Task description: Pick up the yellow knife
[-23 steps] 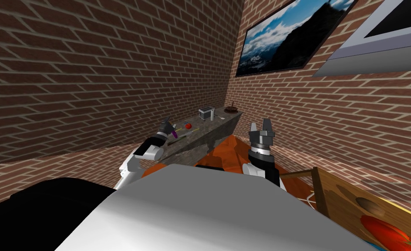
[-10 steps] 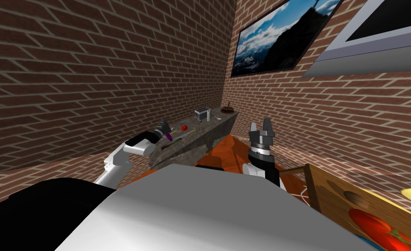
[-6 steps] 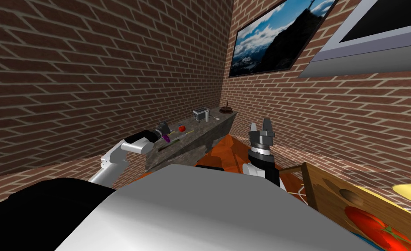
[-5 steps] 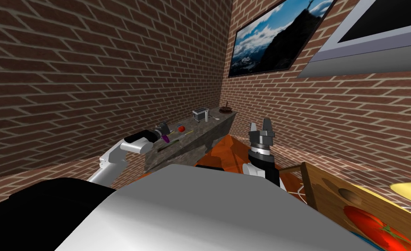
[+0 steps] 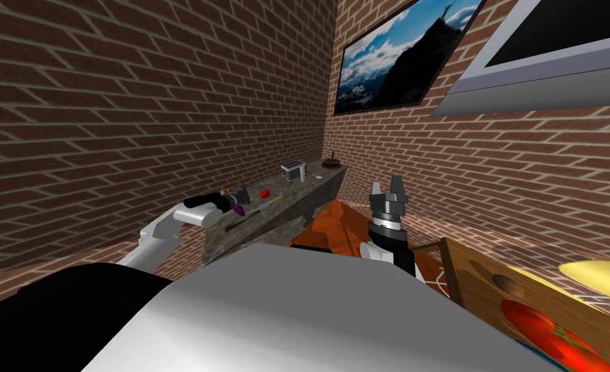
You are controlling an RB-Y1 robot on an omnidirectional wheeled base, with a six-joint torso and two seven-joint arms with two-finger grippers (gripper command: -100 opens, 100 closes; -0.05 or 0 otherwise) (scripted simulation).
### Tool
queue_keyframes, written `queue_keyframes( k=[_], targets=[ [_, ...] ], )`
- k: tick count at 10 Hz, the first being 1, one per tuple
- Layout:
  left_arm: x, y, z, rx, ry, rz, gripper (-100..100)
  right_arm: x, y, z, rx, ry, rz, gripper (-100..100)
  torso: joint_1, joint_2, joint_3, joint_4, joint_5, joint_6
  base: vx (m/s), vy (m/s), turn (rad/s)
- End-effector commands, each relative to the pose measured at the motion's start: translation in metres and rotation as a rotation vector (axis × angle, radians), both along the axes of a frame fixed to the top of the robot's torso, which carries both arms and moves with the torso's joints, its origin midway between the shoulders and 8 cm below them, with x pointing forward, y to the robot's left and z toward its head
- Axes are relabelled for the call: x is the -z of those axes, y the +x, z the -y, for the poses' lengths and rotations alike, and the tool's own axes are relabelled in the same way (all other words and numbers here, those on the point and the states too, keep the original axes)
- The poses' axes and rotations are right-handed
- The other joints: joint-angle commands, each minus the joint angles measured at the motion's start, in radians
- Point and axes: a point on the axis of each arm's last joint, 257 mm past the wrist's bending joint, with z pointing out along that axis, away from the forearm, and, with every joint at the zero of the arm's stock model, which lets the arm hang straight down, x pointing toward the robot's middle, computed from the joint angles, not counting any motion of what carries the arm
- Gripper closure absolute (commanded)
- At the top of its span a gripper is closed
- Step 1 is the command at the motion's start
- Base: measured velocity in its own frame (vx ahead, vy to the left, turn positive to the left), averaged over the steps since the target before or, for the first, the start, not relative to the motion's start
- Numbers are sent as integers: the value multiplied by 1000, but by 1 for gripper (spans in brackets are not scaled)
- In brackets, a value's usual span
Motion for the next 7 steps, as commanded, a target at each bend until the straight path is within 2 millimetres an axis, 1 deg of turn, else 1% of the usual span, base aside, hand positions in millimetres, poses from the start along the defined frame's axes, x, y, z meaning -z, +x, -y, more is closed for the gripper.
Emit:
queue_keyframes(
  k=[1, 2, 3, 4, 5, 6, 7],
  targets=[
    [10, -6, -5, -22, -21, -51, -100, 0, 0, 0, 0, 0, 0, 0, 0, 0, 0, 0, 0, 0, 47, -24, -51],
    [23, -14, -12, -52, -65, -108, -100, 0, 0, 0, 0, 0, 0, 0, 0, 0, 0, 0, 0, 0, 58, -43, -118],
    [27, -17, -13, -58, -63, -127, -100, 0, 0, 0, 0, 0, 0, 0, -1, 0, 0, 0, 0, 0, 49, -32, -48],
    [42, -28, -21, -93, -108, -189, -100, 0, 0, 0, 0, 0, 0, 0, 0, 0, 0, 0, 0, 0, 60, -28, -88],
    [45, -30, -22, -98, -107, -203, -100, 0, 0, 0, 0, 0, 0, 0, 0, 0, 0, 0, 0, 0, 51, -23, -58],
    [60, -44, -29, -140, -151, -273, -100, 0, 0, 0, 0, 0, 0, 0, 0, 0, 0, 0, 0, 0, 62, -29, -118],
    [74, -58, -38, -185, -180, -334, -100, 0, 0, 0, 0, 0, 0, 0, 0, 0, 0, 0, 0, 0, 114, -37, -170]
  ],
)
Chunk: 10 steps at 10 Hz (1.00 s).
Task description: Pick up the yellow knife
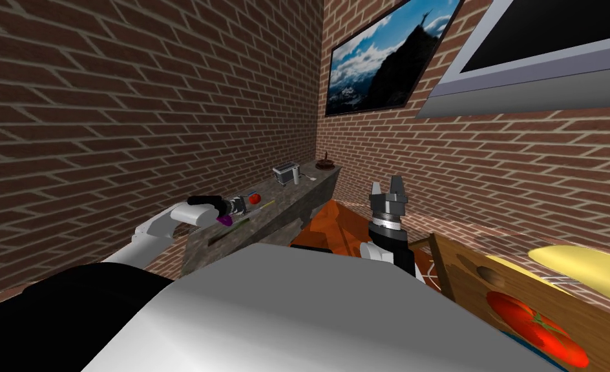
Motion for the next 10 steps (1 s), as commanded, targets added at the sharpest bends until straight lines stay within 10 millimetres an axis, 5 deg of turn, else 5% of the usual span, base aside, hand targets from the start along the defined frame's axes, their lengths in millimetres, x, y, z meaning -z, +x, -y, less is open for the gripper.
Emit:
queue_keyframes(
  k=[1, 3, 8, 10],
  targets=[
    [10, -14, -7, -36, -35, -60, -100, 0, 0, 0, 0, 0, 0, 0, 0, 0, 0, 0, 0, 0, 87, -38, -52],
    [37, -46, -22, -131, -99, -189, -100, 0, 0, 0, 0, 0, 0, 0, -1, 2, 1, 0, 0, 0, 92, -48, -137],
    [62, -88, -28, -243, -191, -338, -100, 0, 0, 0, 0, 0, 0, 0, 0, 3, 2, 1, 0, 0, 63, -25, -68],
    [77, -123, -35, -341, -248, -454, -100, 0, 0, 0, 0, 0, 0, 0, 0, 3, 2, 1, 0, 0, 80, -24, -112]
  ],
)
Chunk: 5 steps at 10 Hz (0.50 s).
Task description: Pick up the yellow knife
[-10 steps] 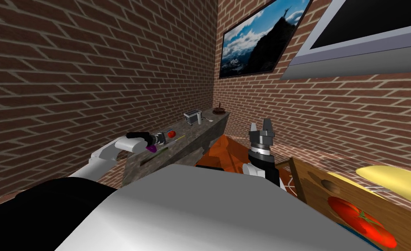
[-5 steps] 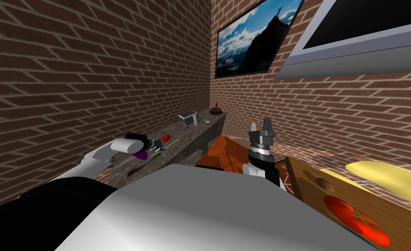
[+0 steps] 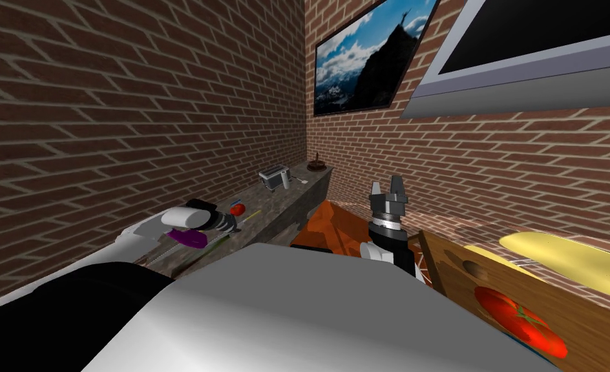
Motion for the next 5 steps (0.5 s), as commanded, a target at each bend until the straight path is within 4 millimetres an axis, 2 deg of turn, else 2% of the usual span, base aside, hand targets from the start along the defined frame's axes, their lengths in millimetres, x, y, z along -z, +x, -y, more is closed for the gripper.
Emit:
queue_keyframes(
  k=[1, 5],
  targets=[
    [5, -12, -5, -38, -19, -40, -100, 0, 0, 0, 0, 0, 0, 0, 0, 0, 0, 0, 0, 0, 78, -9, -54],
    [17, -67, -13, -193, -85, -222, -100, 0, 0, 0, 0, 0, 0, 0, 1, 0, 0, 0, 0, 0, 83, -7, -99]
  ],
)
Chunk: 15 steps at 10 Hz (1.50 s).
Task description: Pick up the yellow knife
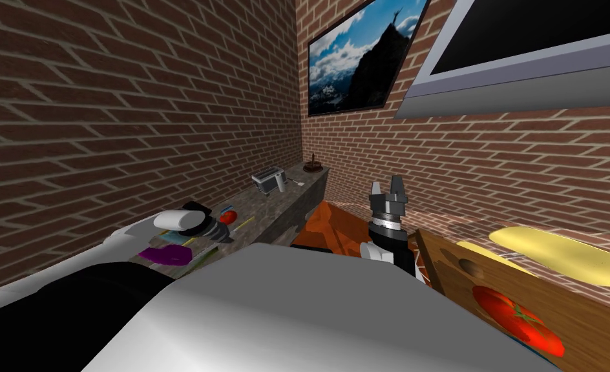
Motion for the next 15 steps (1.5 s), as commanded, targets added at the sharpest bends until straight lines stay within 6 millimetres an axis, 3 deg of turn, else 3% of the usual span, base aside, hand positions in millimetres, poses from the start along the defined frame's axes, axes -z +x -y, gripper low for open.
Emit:
queue_keyframes(
  k=[1, 3, 4, 5, 6, 15],
  targets=[
    [1, -16, -2, -49, -16, -57, -100, 0, 0, 0, 0, 0, 0, 0, 0, 0, 0, 0, 0, 0, 87, 1, -57],
    [1, -29, -4, -88, -26, -103, -100, 0, 0, 0, 0, 0, 0, 0, 1, 1, 0, 0, 0, 0, 74, 21, -52],
    [1, -26, -4, -73, -23, -86, -100, 0, 0, 0, 0, 0, 0, 0, 2, 1, 1, 0, 0, 0, 31, 21, -13],
    [1, -27, -4, -77, -24, -90, 0, 0, 0, 0, 0, 0, 0, 0, 2, 3, 2, 1, 0, 0, 6, 3, 1],
    [4, -26, 1, -96, -24, -91, -100, 0, 0, 0, 0, 0, 0, 0, 1, 5, 3, 1, 0, 0, -32, 45, -162],
    [19, -22, 35, -198, -28, -92, -100, 0, 0, 0, 0, 0, 0, 0, 3, 10, 6, 2, 1, 0, -70, 60, -130]
  ],
)
